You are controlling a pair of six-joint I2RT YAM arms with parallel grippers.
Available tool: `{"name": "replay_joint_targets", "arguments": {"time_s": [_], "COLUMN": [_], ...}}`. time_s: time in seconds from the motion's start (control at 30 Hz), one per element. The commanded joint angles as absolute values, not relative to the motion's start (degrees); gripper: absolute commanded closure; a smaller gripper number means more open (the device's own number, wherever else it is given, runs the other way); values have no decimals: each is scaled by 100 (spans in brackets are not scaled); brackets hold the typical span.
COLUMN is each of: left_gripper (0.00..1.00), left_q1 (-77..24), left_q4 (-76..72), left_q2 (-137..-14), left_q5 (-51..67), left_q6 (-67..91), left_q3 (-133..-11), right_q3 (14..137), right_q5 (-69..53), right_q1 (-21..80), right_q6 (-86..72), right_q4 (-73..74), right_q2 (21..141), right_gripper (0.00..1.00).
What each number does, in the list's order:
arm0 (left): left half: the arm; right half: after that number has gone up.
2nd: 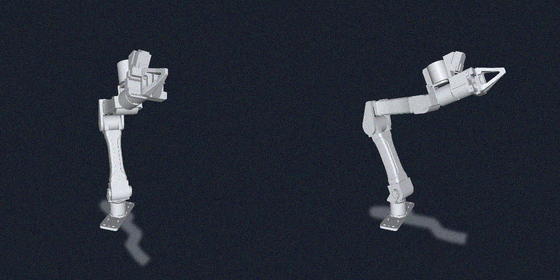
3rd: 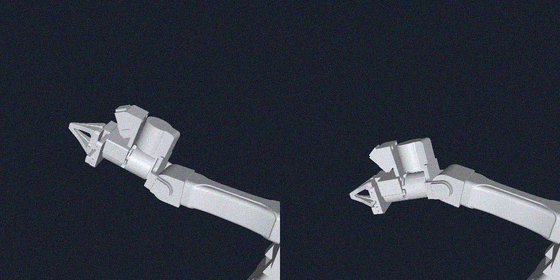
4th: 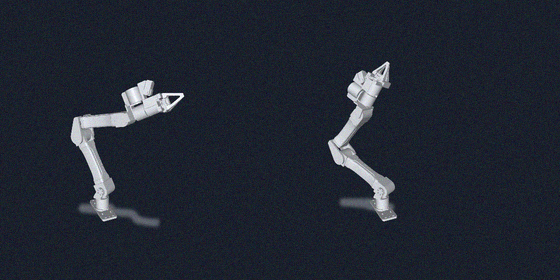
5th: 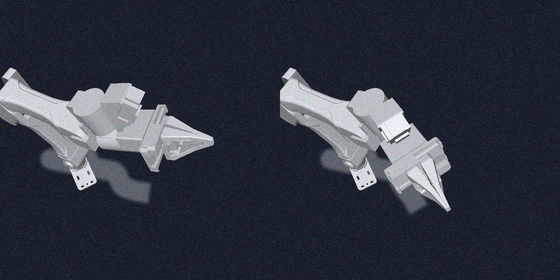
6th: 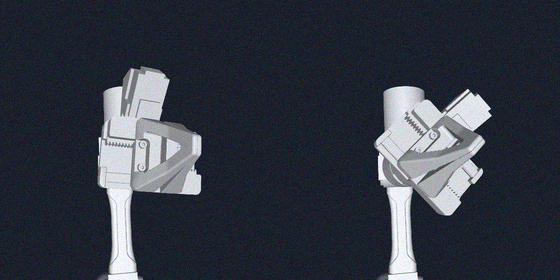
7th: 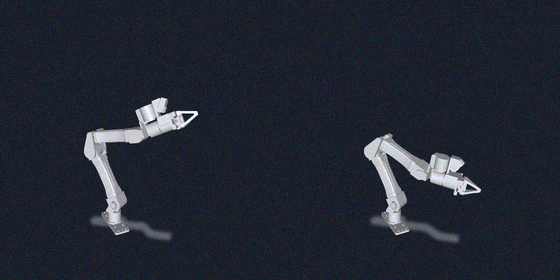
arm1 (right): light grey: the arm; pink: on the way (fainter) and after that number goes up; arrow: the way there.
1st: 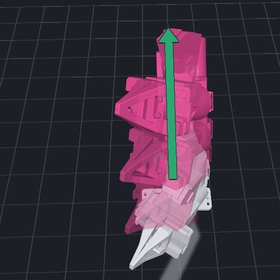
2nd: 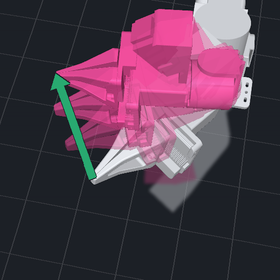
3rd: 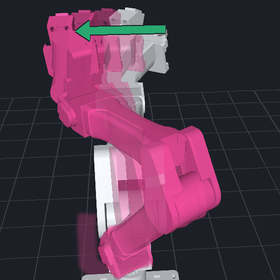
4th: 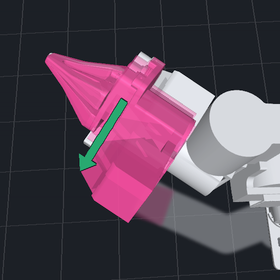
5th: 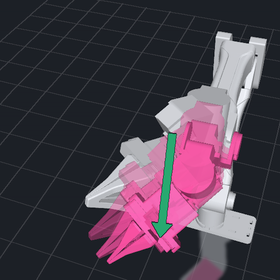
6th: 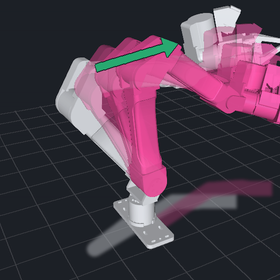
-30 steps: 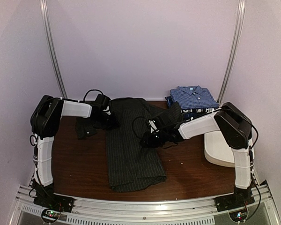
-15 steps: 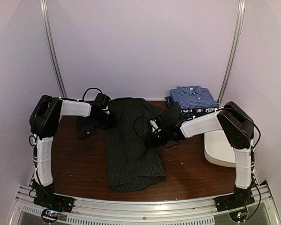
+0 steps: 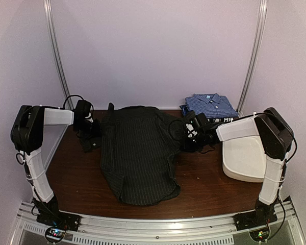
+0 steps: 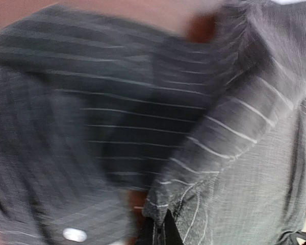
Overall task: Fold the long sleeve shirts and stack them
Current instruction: Flatten out the rectangle-folded shirt at the center of the board.
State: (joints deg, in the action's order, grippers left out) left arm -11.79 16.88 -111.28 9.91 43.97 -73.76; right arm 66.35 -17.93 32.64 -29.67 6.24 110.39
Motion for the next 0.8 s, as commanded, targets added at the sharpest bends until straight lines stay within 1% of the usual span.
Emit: {"name": "replay_joint_targets", "arguments": {"time_s": [0.0, 0.33, 0.37, 0.43, 0.47, 0.5, 0.57, 0.63, 0.7, 0.77], "left_gripper": [100, 100, 96, 91, 88, 84, 69, 58, 50, 47], "left_q1": [-712, -533, -528, -531, -530, -528, -527, -534, -555, -652], "left_q4": [1792, 1867, 1880, 1916, 1968, 2044, 2132, 2196, 2262, 2413], "left_q2": [-11064, -11116, -11109, -11050, -11014, -10978, -10869, -10709, -10501, -10247], "left_q5": [1163, 1209, 1231, 1195, 1124, 1074, 998, 962, 918, 785], "left_q6": [3969, 3873, 3857, 3833, 3820, 3806, 3787, 3756, 3714, 3683], "left_q3": [-7053, -6845, -6847, -6855, -6874, -6900, -6910, -6864, -6812, -6787], "right_q3": [6488, 5985, 5938, 5872, 5840, 5818, 5787, 5789, 5836, 5901], "right_q5": [-1573, -1384, -1353, -1280, -1219, -1163, -995, -786, -594, -434], "right_q1": [3190, 3190, 3190, 3190, 3190, 3190, 3197, 3201, 3250, 3380], "right_q6": [-2569, -2302, -2276, -2232, -2214, -2193, -2160, -2120, -2110, -2116], "right_q4": [929, 971, 995, 1056, 1099, 1171, 1297, 1471, 1644, 1783], "right_q2": [10824, 10573, 10547, 10471, 10422, 10355, 10184, 10004, 9817, 9659], "right_gripper": [100, 100, 100, 96, 93, 88, 76, 70, 66, 65]}}
